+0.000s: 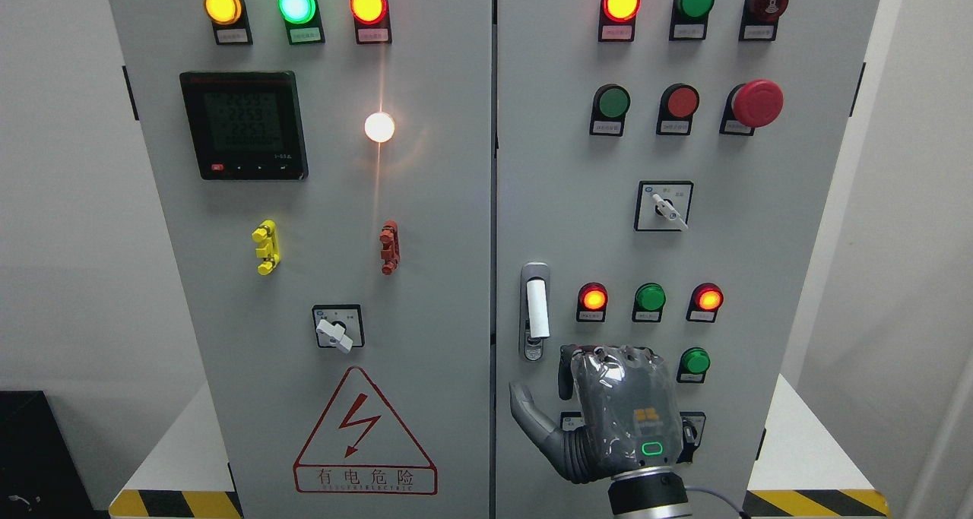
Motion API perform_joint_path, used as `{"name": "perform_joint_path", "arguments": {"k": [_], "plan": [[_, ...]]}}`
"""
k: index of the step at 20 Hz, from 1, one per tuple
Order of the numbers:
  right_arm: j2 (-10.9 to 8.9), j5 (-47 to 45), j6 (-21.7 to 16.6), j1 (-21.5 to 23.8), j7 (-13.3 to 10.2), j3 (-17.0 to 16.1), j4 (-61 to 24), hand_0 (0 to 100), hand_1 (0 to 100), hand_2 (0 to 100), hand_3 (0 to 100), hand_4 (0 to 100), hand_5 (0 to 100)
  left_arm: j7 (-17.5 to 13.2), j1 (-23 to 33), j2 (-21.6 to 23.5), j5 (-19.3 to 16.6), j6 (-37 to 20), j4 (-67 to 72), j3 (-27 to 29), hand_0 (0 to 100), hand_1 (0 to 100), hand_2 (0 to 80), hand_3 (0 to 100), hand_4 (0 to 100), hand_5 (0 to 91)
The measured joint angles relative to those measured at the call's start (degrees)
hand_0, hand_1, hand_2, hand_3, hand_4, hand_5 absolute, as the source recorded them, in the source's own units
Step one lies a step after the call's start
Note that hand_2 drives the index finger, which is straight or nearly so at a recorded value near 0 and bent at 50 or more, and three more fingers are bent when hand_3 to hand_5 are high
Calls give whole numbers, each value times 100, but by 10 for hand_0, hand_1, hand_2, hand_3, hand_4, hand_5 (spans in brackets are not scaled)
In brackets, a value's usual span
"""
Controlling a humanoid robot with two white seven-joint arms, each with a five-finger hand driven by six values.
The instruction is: Release door handle
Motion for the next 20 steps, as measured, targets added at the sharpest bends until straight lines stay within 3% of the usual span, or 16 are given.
{"name": "perform_joint_path", "arguments": {"k": [20], "plan": [[6, 181, 106, -605, 2, -34, 456, 272, 303, 947, 1000, 1000, 1000, 0, 0, 0, 0, 0, -1, 0, 120, 556, 0, 0, 0, 0]]}}
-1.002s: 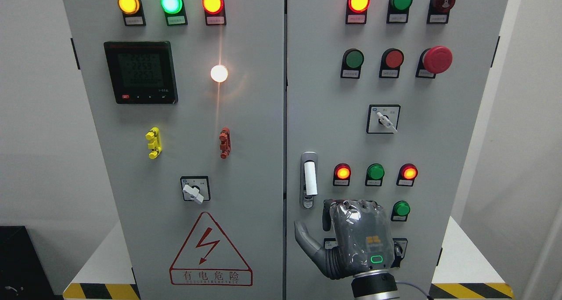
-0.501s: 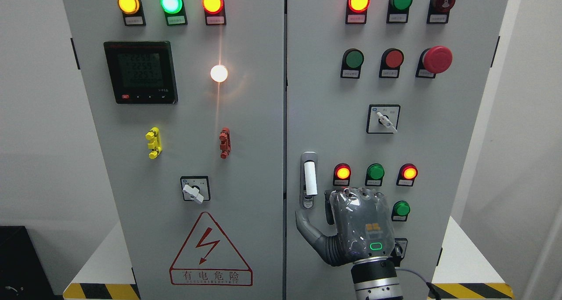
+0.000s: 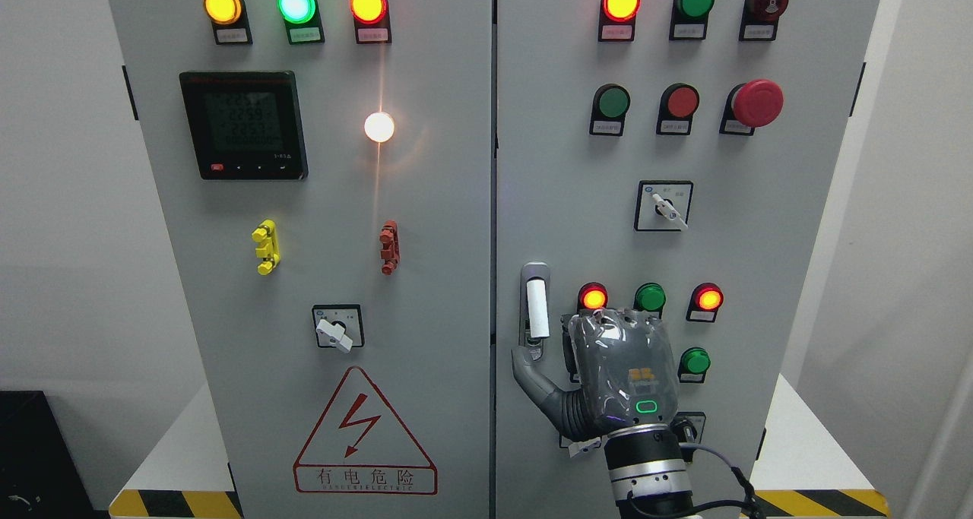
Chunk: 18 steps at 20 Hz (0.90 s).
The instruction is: Release door handle
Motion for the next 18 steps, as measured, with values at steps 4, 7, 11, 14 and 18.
{"name": "perform_joint_path", "arguments": {"k": [4, 7, 11, 14, 18], "plan": [[1, 4, 10, -57, 0, -2, 66, 272, 302, 944, 1000, 1000, 1000, 0, 0, 0, 1, 0, 0, 0, 120, 556, 0, 0, 0, 0], [3, 5, 46, -109, 2, -4, 115, 267, 300, 944, 1000, 1000, 1000, 0, 0, 0, 0, 0, 0, 0, 120, 556, 0, 0, 0, 0], [6, 6, 116, -171, 7, -3, 172, 267, 308, 943, 1000, 1000, 1000, 0, 0, 0, 0, 0, 0, 0, 120, 556, 0, 0, 0, 0], [8, 6, 131, -202, 12, -4, 204, 275, 307, 942, 1000, 1000, 1000, 0, 0, 0, 0, 0, 0, 0, 120, 556, 0, 0, 0, 0], [13, 7, 133, -245, 15, -4, 241, 279, 307, 942, 1000, 1000, 1000, 0, 0, 0, 0, 0, 0, 0, 120, 556, 0, 0, 0, 0]]}}
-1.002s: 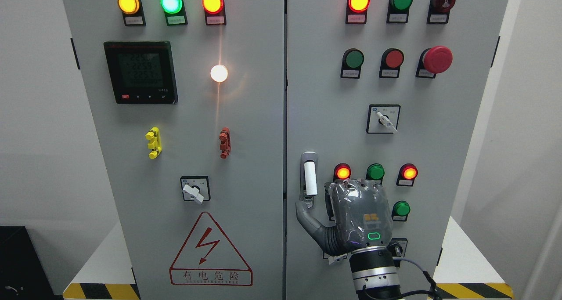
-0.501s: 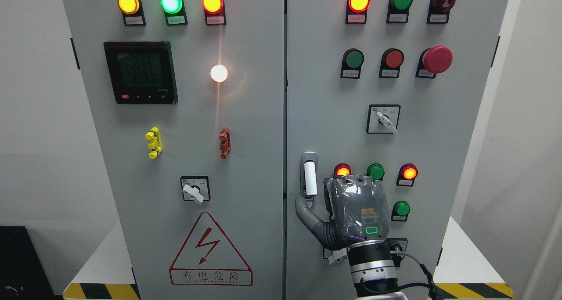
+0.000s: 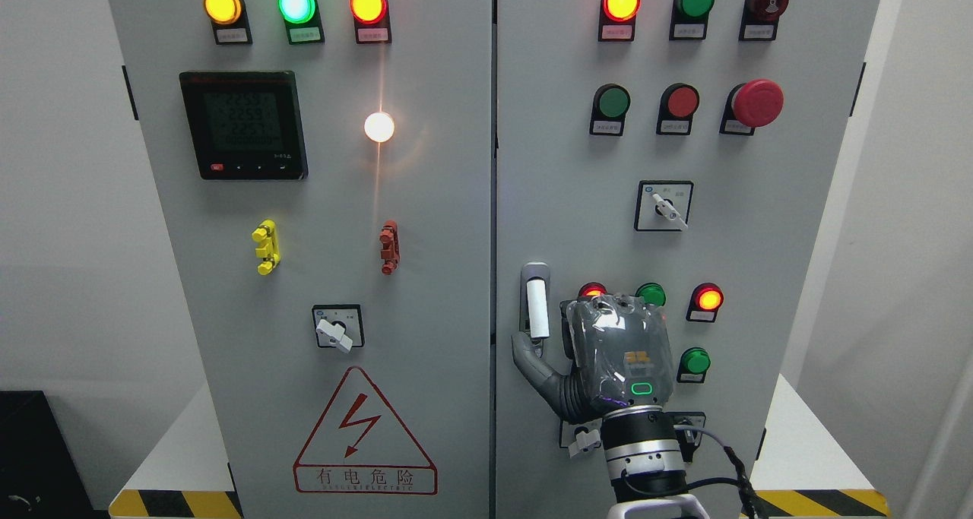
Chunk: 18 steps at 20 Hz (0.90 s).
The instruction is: Release door handle
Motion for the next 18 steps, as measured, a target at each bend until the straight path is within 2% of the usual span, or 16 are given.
{"name": "perform_joint_path", "arguments": {"k": [12, 18], "plan": [[12, 0, 12, -53, 2, -2, 80, 292, 340, 945, 1000, 1000, 1000, 0, 0, 0, 0, 0, 0, 0, 120, 556, 0, 0, 0, 0], [43, 0, 12, -57, 2, -3, 96, 334, 349, 940, 1000, 1000, 1000, 0, 0, 0, 0, 0, 0, 0, 120, 556, 0, 0, 0, 0]]}}
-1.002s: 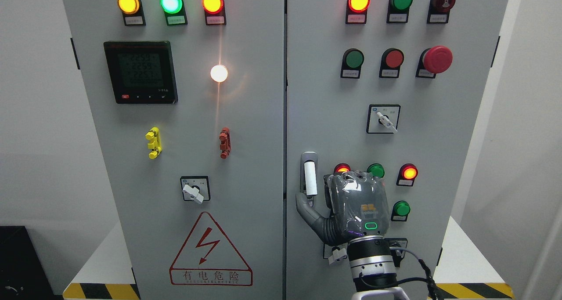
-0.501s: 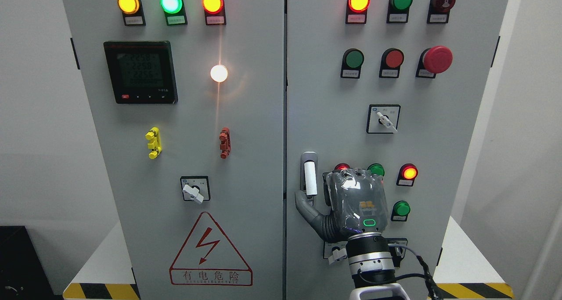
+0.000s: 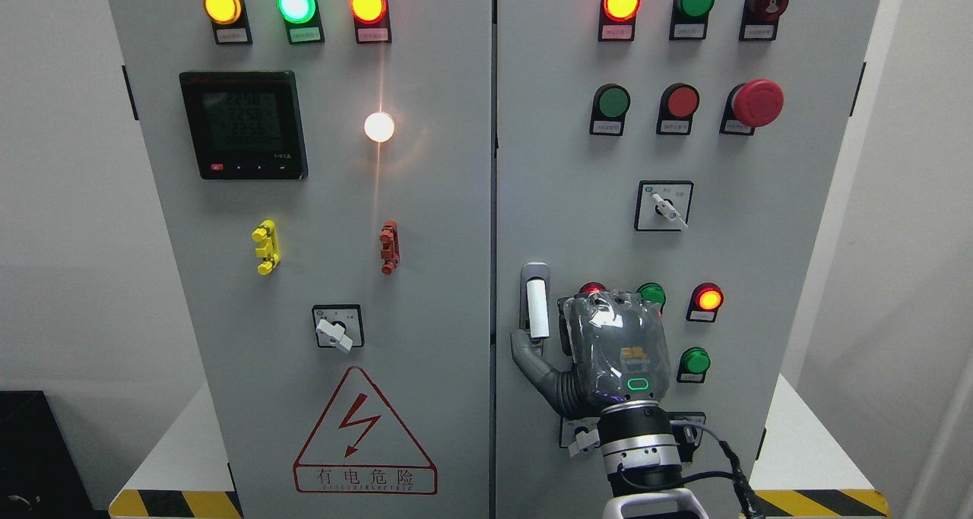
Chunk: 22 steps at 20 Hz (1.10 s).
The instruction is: Release door handle
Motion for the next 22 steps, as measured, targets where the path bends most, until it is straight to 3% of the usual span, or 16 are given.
{"name": "perform_joint_path", "arguments": {"k": [22], "plan": [[38, 8, 1, -3, -2, -3, 12, 396, 425, 940, 1000, 1000, 1000, 0, 0, 0, -1, 0, 0, 0, 120, 556, 0, 0, 0, 0]]}}
